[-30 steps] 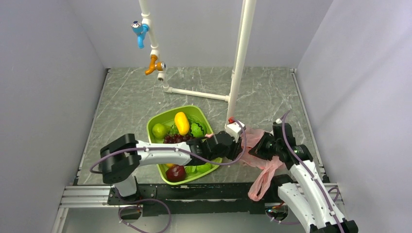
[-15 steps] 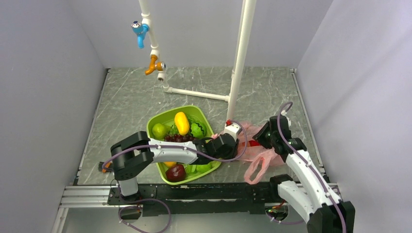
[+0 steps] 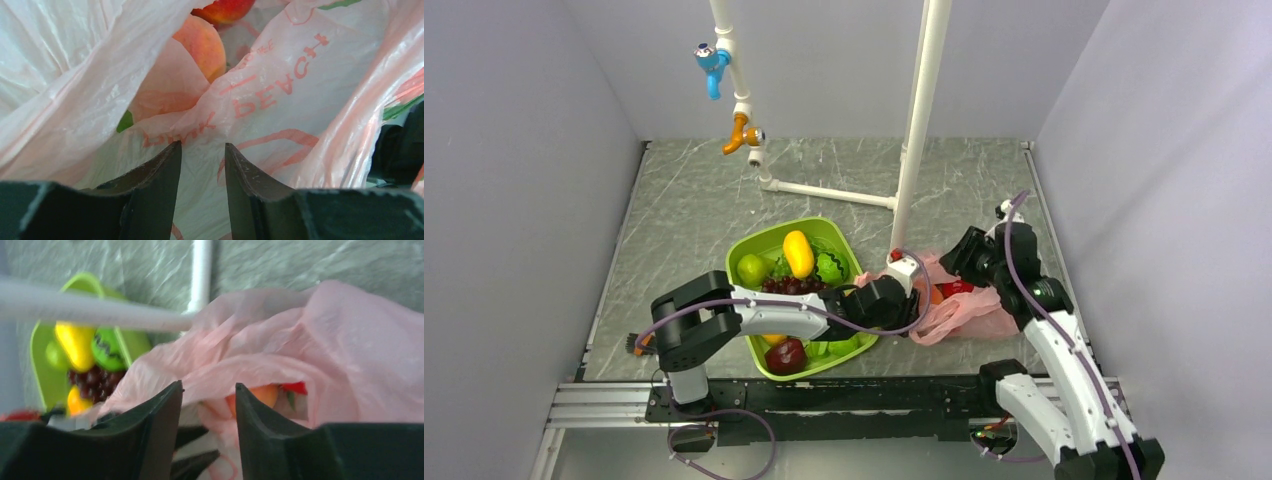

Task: Take the fake fruits out of the plastic bag
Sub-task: Adjust the plastic bag at the center of the board.

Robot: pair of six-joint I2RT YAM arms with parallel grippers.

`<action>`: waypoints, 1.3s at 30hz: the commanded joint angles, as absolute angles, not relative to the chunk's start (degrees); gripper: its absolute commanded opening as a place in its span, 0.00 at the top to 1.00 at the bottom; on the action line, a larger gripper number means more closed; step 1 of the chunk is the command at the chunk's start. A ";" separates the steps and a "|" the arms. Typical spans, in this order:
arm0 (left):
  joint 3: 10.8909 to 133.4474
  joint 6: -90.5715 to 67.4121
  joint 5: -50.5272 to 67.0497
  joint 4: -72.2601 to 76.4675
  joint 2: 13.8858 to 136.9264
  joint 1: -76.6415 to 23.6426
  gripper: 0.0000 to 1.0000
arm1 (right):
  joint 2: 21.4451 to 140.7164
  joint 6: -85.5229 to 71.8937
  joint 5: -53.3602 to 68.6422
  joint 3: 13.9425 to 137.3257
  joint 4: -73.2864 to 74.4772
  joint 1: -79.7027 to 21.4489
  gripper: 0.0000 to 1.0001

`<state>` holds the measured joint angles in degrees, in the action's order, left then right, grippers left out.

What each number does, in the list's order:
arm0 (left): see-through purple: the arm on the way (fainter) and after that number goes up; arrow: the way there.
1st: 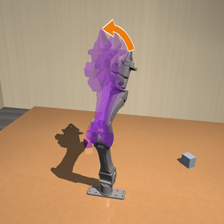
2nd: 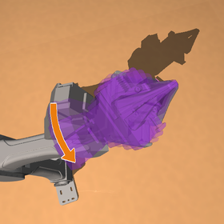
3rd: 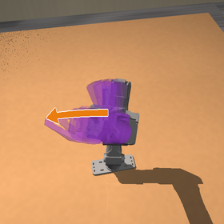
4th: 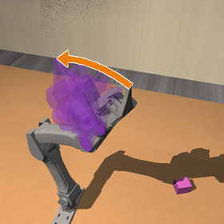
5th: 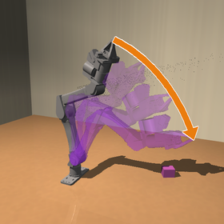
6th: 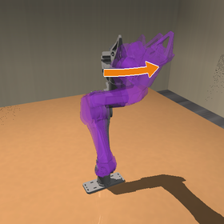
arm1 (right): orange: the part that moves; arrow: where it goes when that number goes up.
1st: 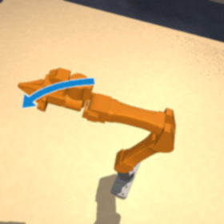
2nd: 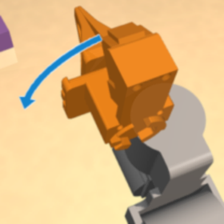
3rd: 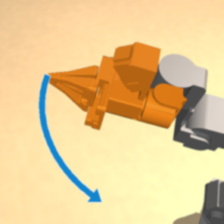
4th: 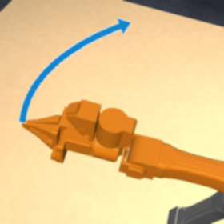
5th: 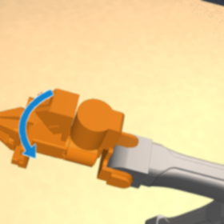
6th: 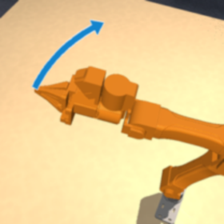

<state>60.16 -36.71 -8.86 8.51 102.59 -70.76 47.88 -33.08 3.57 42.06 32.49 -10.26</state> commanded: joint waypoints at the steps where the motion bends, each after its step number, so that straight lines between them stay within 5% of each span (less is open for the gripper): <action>1: 56.30 -38.34 -4.03 12.04 100.48 -69.52 0.57 | 42.21 -30.47 16.60 43.52 40.77 -10.05 0.62; 5: 56.20 -38.88 -3.28 12.12 100.61 -67.66 0.56 | 41.68 -35.74 18.70 38.15 43.56 -10.09 0.45; 16: 52.17 -38.08 -1.20 13.97 95.88 -63.87 0.54 | 45.77 -53.04 2.41 21.37 32.99 -9.92 0.72; 26: 64.75 -29.43 15.75 17.15 93.86 -68.22 0.49 | 35.22 -45.92 5.91 22.69 32.46 -9.90 0.71; 39: 71.46 -23.08 4.01 14.64 107.91 -67.06 0.56 | 34.82 -53.62 -9.89 27.27 39.92 -9.89 0.72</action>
<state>67.16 -28.08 9.15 18.52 104.40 -67.61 33.58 -51.53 -4.69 25.56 40.27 -10.15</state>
